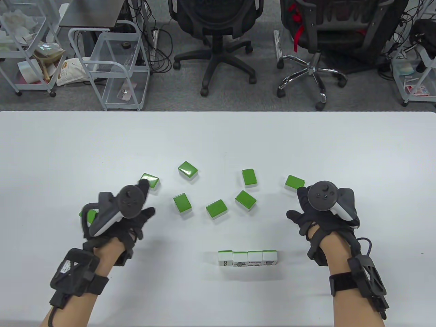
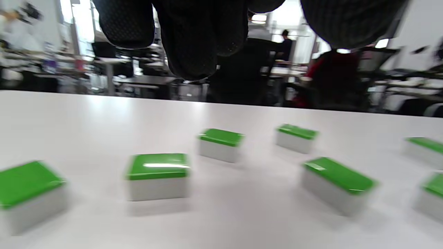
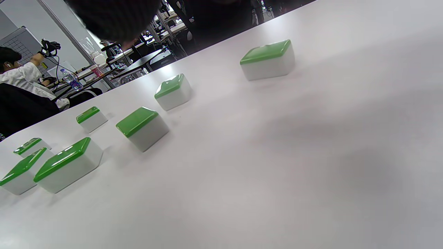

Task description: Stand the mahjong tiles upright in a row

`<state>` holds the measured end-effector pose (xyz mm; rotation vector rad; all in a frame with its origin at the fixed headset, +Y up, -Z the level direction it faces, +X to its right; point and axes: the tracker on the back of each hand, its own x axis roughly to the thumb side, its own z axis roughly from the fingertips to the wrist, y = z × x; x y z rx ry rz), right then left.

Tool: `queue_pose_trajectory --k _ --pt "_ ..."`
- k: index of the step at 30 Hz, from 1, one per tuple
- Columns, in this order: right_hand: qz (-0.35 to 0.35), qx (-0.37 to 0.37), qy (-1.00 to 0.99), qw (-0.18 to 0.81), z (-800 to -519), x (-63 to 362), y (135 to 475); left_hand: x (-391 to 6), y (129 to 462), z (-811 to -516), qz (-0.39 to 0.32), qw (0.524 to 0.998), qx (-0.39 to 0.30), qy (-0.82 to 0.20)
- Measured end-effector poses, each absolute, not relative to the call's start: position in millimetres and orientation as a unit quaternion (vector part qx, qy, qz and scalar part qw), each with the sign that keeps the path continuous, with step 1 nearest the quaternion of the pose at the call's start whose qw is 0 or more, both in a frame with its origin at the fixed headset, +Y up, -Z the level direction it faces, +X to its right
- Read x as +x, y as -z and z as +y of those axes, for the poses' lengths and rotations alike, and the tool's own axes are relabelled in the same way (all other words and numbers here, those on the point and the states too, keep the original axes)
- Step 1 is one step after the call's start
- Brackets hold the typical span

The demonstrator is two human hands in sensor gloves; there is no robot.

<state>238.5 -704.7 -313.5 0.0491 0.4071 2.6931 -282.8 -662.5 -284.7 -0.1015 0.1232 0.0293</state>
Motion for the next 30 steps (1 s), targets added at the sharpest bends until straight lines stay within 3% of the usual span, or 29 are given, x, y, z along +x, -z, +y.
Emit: queue_pose_trajectory --k 2,5,9,18,24,28,30 --pt "0.146 0.017 -0.968 0.206 -705 238 314 -320 286 -677 0.136 0.988 -0.067 0.008" --pt "0.147 0.015 -0.968 0.204 -705 239 314 -346 288 -697 0.186 0.977 -0.102 0.023" --pt "0.151 0.012 -0.967 0.205 -705 241 313 -359 296 -721 0.215 0.963 -0.16 0.017" --pt "0.151 0.013 -0.966 0.21 -703 242 312 -375 307 -762 0.251 0.947 -0.19 0.057" --pt "0.152 0.014 -0.966 0.21 -703 244 312 -379 306 -764 0.256 0.955 -0.137 0.057" --pt "0.155 0.013 -0.966 0.209 -704 244 312 -379 304 -753 0.241 0.956 -0.164 0.025" --pt "0.157 0.013 -0.966 0.206 -704 243 312 -374 301 -738 0.225 0.957 -0.176 -0.051"
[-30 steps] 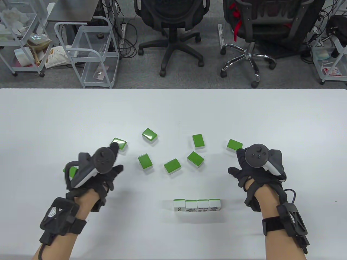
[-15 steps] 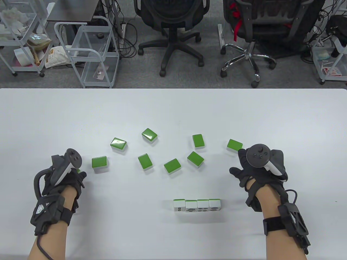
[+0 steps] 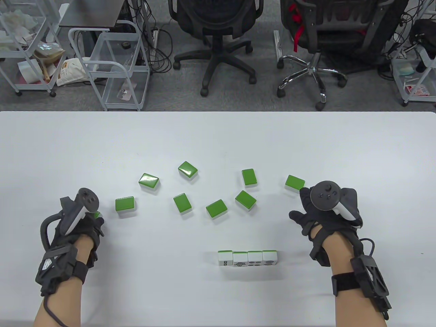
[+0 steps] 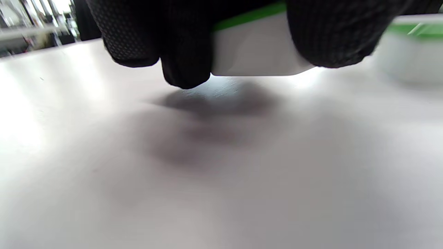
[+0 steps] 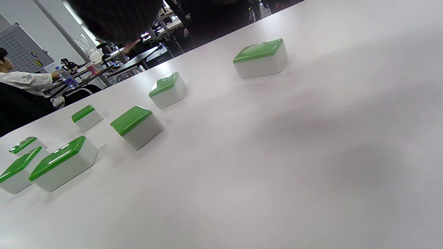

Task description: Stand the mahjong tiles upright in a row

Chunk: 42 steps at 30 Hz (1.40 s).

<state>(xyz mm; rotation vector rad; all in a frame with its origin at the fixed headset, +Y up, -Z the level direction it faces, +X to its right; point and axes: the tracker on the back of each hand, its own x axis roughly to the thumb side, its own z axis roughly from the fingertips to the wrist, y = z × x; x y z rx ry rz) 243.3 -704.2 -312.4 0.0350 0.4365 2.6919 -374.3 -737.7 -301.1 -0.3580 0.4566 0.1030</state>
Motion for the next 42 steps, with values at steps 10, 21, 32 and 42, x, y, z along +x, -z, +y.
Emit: queue_pose_trajectory --k 10,21,32,42 --pt "0.162 0.008 -0.965 0.207 -705 244 310 -252 272 -713 -0.048 0.935 -0.295 -0.189" --pt "0.171 0.008 -0.96 0.221 -703 247 308 -134 263 -729 -0.17 0.899 -0.373 -0.151" --pt "0.18 0.011 -0.956 0.234 -704 249 307 -109 257 -744 -0.196 0.908 -0.351 -0.122" --pt "0.186 0.015 -0.952 0.241 -703 250 306 -113 264 -746 -0.197 0.911 -0.328 -0.154"
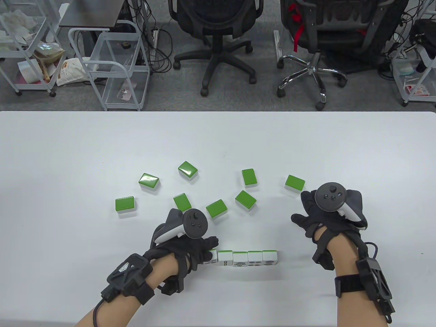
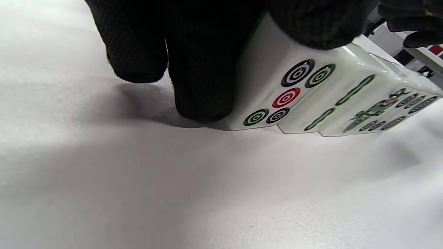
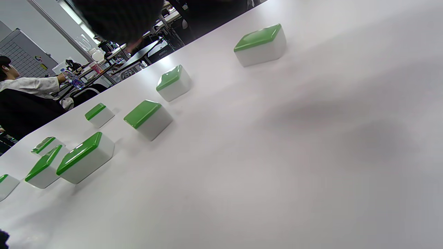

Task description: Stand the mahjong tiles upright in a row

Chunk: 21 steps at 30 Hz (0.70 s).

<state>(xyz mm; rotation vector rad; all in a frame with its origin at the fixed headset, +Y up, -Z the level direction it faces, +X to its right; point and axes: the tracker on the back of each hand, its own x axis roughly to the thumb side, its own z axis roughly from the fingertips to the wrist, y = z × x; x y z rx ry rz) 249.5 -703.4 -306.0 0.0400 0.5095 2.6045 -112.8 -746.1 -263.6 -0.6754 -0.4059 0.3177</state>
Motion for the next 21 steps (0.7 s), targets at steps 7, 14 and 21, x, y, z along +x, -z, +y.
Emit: queue_pose_trajectory --k 7,14,21 --pt "0.187 0.017 -0.952 0.244 -703 250 306 -117 266 -741 -0.196 0.905 -0.33 -0.182" --pt "0.177 0.017 -0.952 0.25 -699 251 305 -182 287 -673 -0.1 0.969 -0.16 -0.16" --pt "0.174 0.016 -0.952 0.251 -698 251 306 -263 313 -672 0.063 0.991 -0.108 0.041"
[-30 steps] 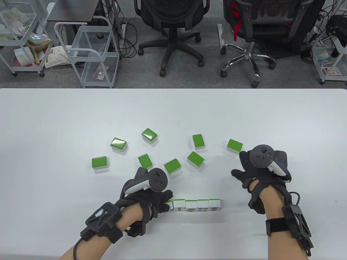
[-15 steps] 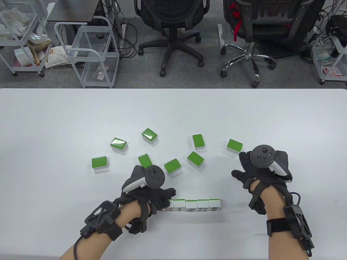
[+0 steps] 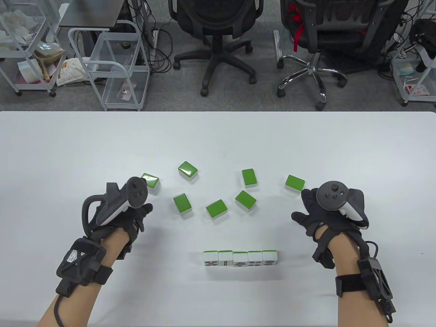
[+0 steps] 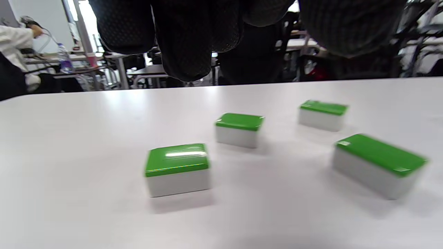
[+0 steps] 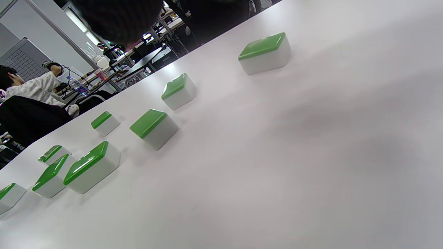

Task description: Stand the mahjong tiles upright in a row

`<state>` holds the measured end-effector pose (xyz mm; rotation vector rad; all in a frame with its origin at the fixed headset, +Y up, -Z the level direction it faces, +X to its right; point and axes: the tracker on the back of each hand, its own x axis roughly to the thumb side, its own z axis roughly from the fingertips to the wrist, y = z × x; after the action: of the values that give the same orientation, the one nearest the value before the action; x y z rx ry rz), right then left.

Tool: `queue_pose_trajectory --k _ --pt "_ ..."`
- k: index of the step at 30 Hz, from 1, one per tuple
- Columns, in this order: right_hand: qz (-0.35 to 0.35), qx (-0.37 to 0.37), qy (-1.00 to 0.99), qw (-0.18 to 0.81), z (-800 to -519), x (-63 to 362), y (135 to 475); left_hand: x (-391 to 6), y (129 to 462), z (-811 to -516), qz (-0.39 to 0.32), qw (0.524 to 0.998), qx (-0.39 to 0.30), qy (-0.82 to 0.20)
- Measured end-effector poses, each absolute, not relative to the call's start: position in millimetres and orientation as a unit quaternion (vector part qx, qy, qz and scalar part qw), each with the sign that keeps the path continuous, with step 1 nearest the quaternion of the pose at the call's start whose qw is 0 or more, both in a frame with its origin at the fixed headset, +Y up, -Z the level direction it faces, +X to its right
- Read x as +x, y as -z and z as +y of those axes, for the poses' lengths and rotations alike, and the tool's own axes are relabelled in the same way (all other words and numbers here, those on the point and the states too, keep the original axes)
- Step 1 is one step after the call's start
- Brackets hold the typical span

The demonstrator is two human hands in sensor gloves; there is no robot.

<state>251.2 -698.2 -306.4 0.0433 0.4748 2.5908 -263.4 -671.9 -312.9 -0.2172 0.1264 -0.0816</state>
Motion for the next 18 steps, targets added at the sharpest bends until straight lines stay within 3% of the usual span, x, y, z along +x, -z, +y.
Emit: queue_pose_trajectory --k 4,10,18 --pt "0.176 0.014 -0.951 0.253 -699 251 305 -287 329 -705 0.163 0.974 -0.159 0.009" --pt "0.175 0.013 -0.952 0.249 -698 251 305 -278 349 -736 0.199 0.949 -0.235 0.069" --pt "0.18 0.012 -0.953 0.245 -698 252 305 -276 367 -751 0.245 0.934 -0.228 0.124"
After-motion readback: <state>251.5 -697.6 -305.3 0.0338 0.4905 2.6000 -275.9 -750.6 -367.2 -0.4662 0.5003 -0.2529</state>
